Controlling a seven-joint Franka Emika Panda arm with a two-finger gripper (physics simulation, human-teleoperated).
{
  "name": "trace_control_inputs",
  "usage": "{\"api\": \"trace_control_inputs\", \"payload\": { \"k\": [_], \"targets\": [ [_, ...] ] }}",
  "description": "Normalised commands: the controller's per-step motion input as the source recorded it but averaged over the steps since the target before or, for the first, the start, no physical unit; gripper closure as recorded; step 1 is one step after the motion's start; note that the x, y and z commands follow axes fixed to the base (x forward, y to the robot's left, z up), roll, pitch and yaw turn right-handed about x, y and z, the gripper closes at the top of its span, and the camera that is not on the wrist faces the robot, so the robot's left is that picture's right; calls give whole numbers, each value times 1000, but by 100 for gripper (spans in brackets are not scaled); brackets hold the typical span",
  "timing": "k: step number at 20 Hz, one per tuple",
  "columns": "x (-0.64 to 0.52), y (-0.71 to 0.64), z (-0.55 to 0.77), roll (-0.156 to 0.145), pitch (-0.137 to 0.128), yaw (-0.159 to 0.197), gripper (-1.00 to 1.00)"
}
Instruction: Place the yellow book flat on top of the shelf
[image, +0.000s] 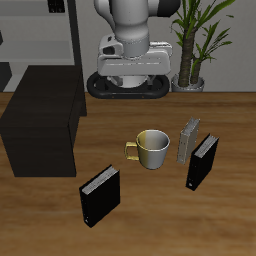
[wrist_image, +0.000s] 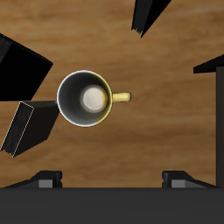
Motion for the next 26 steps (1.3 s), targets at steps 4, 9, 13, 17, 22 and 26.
{"api": "trace_control_inputs", "payload": {
  "k": [4, 9, 13, 17, 22, 26],
  "targets": [
    [-56, 84, 42, -28, -33, -4, -100],
    [-30, 136, 7, -23, -31, -3, -100],
    [11, 277, -23, -20, -38, -35, -100],
    [-8, 283, -49, -13, -18, -31, -100],
    [27, 442, -142, 0, -19, -42, -100],
    [-9, 518, -267, 26, 8, 0, -100]
  ]
}}
